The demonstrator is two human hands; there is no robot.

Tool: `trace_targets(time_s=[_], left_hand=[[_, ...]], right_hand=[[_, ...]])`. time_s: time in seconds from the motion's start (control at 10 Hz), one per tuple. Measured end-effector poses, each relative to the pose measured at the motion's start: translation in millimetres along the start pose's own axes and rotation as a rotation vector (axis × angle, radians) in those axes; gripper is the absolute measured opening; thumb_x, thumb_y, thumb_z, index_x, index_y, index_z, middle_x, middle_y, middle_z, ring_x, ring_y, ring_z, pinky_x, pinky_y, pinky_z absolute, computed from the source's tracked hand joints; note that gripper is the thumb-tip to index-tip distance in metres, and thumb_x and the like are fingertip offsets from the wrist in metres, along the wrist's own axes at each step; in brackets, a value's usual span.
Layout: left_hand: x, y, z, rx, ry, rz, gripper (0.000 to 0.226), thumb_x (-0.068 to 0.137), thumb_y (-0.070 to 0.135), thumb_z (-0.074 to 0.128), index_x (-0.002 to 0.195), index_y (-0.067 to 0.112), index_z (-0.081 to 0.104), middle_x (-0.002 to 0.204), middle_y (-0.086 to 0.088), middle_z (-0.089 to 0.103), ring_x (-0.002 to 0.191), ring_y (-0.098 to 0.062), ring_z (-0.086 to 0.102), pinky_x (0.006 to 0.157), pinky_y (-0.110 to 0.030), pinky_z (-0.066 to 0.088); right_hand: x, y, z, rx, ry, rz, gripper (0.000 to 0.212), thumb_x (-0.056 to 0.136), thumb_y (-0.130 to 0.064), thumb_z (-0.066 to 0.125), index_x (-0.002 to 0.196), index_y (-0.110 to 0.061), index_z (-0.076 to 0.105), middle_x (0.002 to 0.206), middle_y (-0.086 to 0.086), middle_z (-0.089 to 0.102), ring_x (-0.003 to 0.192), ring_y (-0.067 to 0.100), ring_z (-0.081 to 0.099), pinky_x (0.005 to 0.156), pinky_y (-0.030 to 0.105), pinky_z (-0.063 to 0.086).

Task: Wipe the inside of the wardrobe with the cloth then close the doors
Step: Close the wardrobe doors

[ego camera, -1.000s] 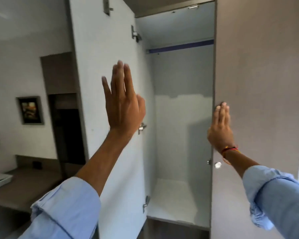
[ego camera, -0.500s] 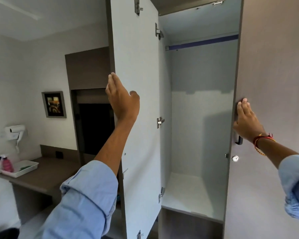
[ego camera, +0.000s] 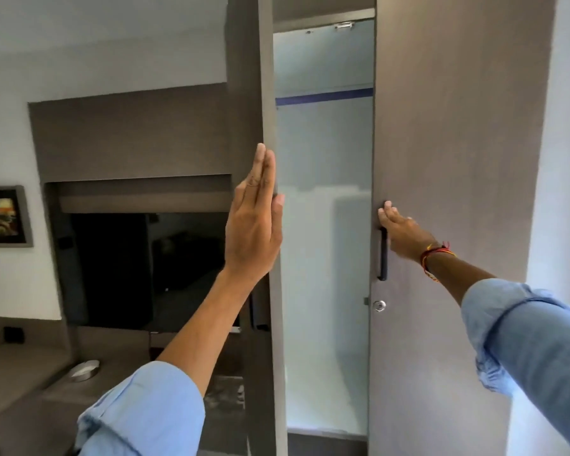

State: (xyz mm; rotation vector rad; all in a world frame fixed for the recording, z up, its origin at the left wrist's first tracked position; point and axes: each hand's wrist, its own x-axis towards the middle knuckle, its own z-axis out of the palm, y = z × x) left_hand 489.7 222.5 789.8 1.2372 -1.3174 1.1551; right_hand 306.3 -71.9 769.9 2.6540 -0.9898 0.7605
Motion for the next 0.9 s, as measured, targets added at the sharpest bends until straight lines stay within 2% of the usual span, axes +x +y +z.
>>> trace_targets(time_s=[0.1,0.2,0.3,0.5,0.6,0.8,0.9], left_hand=[[3,15,51,-0.167,-0.082,-0.01,0.06,0.107,0.018,0.032,0.159,0.013,0.002,0.169,-0.003,0.0,0.156,-0.015,0.002,0.128,-0.038,0.013],[4,28,107,-0.184,-0.162,-0.042,0.067,0.105,0.021,0.032,0.158,0.019,-0.008,0.169,0.003,-0.008,0.156,-0.014,-0.008,0.127,-0.047,0.006],[-6,38,163,-0.058,-0.219,-0.043,0.068,0.104,0.024,0.033,0.158,0.016,-0.007,0.169,-0.002,-0.008,0.156,-0.019,-0.007,0.126,-0.055,0.01],[-4,42,246,0.112,-0.248,-0.135,0.062,0.104,0.023,0.033,0.158,0.008,0.007,0.168,-0.012,0.002,0.156,-0.027,0.001,0.122,-0.06,0.018],[-2,37,277,0.151,-0.268,-0.15,0.062,0.105,0.025,0.035,0.158,0.009,0.008,0.168,-0.011,0.003,0.156,-0.027,0.002,0.123,-0.06,0.017],[-2,29,309,0.186,-0.3,-0.154,0.064,0.105,0.032,0.033,0.158,0.011,0.005,0.169,-0.008,0.002,0.156,-0.025,0.001,0.124,-0.058,0.013],[-1,23,317,0.224,-0.325,-0.161,0.067,0.105,0.039,0.031,0.158,0.012,0.001,0.169,-0.008,-0.001,0.156,-0.025,-0.002,0.124,-0.058,0.012]], right_hand=[[1,8,4,-0.092,0.02,0.0,0.083,0.097,-0.013,0.061,0.162,-0.011,0.01,0.173,0.008,-0.001,0.159,0.026,0.016,0.126,0.051,0.024],[4,14,16,-0.131,0.058,-0.008,0.094,0.092,-0.024,0.07,0.162,-0.013,0.009,0.173,0.005,-0.003,0.16,0.023,0.014,0.127,0.048,0.023],[8,18,28,-0.171,0.098,-0.013,0.093,0.093,-0.028,0.069,0.162,-0.014,0.008,0.173,0.005,-0.003,0.16,0.023,0.012,0.128,0.049,0.021],[20,28,36,-0.15,0.167,-0.069,0.092,0.094,-0.03,0.068,0.162,-0.017,0.008,0.173,0.002,-0.001,0.16,0.021,0.011,0.129,0.055,0.018],[23,41,43,-0.163,0.188,-0.083,0.092,0.094,-0.035,0.066,0.162,-0.017,0.007,0.173,0.001,-0.002,0.16,0.02,0.008,0.129,0.054,0.016],[21,47,52,-0.098,0.209,-0.077,0.089,0.095,-0.037,0.064,0.162,-0.016,0.009,0.172,-0.001,-0.003,0.16,0.018,0.005,0.128,0.053,0.02],[11,48,50,0.059,0.186,-0.032,0.081,0.098,-0.03,0.063,0.162,-0.018,0.015,0.172,-0.005,0.002,0.16,0.017,0.007,0.129,0.049,0.022]])
